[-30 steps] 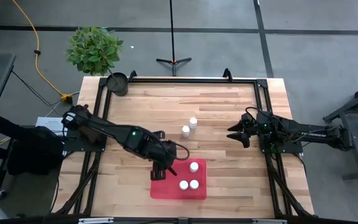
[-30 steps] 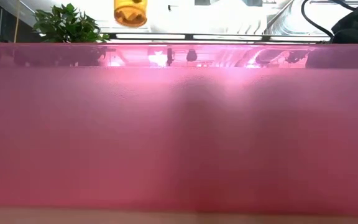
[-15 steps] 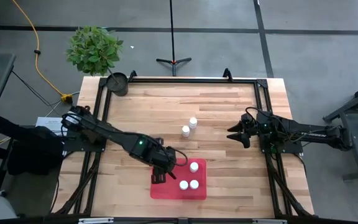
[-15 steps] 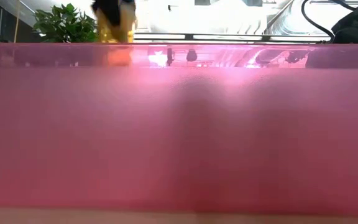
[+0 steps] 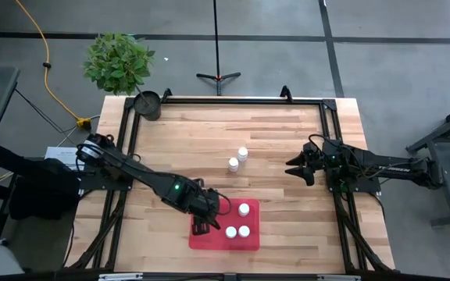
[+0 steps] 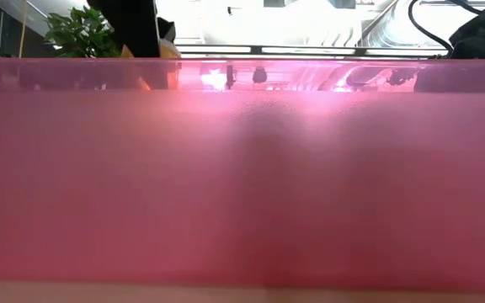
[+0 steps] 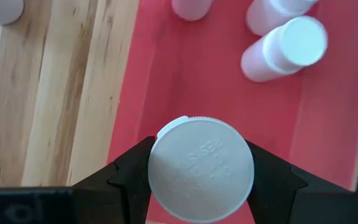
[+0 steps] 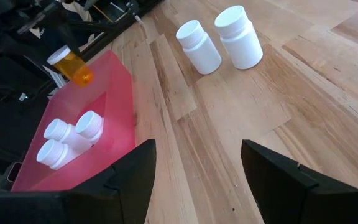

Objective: Pick and place pill bottles into a basket
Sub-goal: Put the orange pill bottle into the red bin

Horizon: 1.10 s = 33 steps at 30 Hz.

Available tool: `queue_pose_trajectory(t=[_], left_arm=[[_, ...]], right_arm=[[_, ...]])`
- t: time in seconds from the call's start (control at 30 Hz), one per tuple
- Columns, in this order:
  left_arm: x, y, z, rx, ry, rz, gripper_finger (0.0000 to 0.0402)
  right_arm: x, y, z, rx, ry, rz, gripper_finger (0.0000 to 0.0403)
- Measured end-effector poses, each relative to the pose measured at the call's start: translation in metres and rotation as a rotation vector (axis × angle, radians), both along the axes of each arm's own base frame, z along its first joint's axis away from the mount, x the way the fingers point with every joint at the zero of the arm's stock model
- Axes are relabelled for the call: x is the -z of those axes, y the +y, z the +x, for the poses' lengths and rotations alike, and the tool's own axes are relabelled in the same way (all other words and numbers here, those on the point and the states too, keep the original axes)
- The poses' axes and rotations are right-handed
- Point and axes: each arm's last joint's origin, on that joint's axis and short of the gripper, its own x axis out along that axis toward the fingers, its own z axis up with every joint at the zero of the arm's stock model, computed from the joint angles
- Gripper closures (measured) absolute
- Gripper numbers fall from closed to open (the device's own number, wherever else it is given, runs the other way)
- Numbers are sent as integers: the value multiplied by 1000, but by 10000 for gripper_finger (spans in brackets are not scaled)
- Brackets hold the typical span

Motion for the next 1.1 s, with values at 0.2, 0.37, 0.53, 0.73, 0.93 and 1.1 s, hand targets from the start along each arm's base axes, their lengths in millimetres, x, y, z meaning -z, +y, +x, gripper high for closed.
queue_pose_trajectory(t=[0.2,0.37,0.53,0.73,0.93,1.1], left_arm=[[11,2,-2,-39,8,0,163],[19,3,-4,-63,18,-3,163],[28,4,-8,-82,41,0,163],[38,4,-9,-102,27,-20,163],[38,4,-9,-108,24,-24,163],[39,4,-9,-112,24,-27,163]], right_arm=[[0,0,0,-2,0,1,176],[0,0,0,-2,0,1,176],[0,0,0,-3,0,0,176],[0,0,0,-4,-1,-3,176],[0,0,0,-4,0,-3,176],[0,0,0,-4,-1,-3,176]])
